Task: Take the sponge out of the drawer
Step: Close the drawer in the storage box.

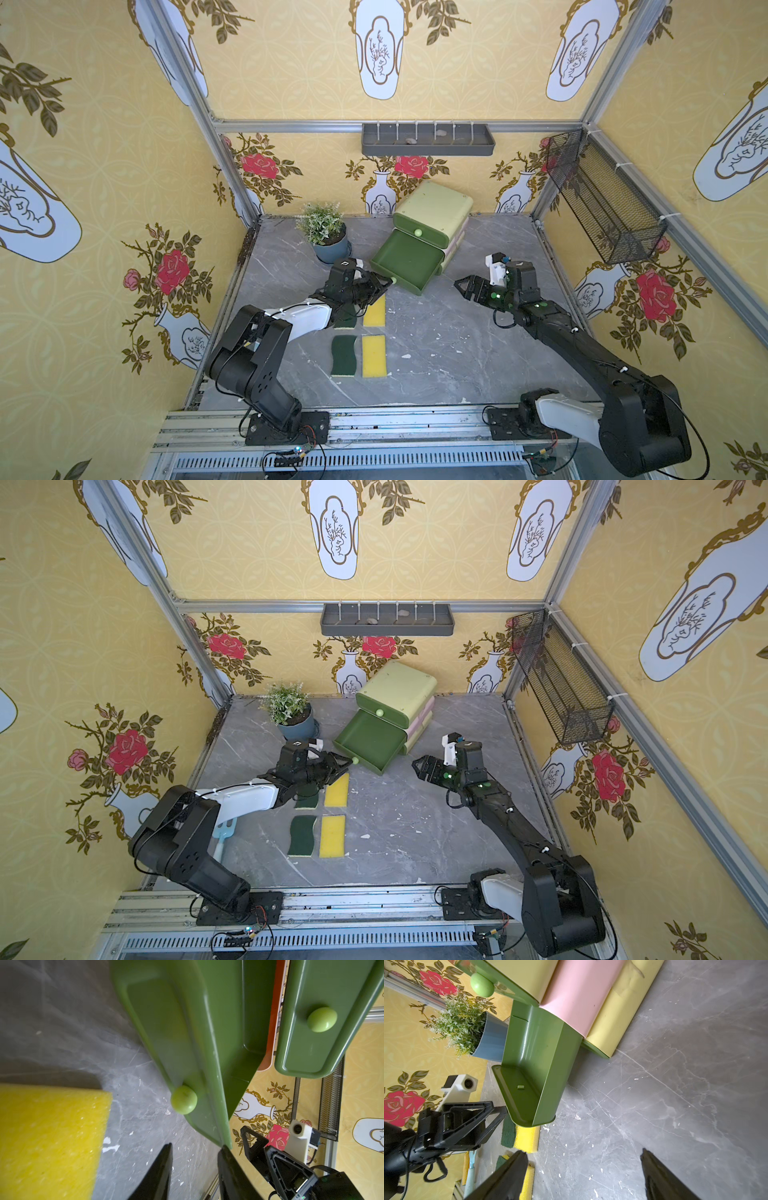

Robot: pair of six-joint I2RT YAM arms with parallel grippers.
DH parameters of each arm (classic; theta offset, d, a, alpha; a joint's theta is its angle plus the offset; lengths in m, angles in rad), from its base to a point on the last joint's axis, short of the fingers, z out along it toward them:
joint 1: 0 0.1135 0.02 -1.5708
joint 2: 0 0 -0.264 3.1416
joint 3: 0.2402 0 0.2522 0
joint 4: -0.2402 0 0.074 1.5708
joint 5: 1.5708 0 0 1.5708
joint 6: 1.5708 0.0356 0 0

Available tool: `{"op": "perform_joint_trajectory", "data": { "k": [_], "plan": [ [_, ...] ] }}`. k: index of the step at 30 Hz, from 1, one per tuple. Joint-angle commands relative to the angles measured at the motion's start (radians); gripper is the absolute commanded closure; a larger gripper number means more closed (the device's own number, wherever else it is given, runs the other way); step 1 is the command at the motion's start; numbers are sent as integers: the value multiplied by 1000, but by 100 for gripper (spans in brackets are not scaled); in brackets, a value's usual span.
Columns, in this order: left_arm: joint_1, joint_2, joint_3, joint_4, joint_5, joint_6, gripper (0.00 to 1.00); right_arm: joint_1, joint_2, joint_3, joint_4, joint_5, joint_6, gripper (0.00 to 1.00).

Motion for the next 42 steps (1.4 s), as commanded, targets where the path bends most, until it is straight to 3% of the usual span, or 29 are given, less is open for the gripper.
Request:
{"op": "perform_joint_trajectory", "data": {
  "k": [1, 11, 20, 42],
  "plan": [
    [2, 40, 16, 101, 8, -35, 63, -17, 5, -20, 101, -72, -10, 11],
    [14, 102, 87, 70, -11, 22, 68, -37, 10, -56, 170, -86, 1, 11],
    [25, 149, 190, 41, 5, 72, 100, -41, 34, -83, 229, -96, 6, 11],
    [26, 304, 429, 36, 10, 78, 100, -43, 88, -123, 330, -112, 18, 11]
  ]
}}
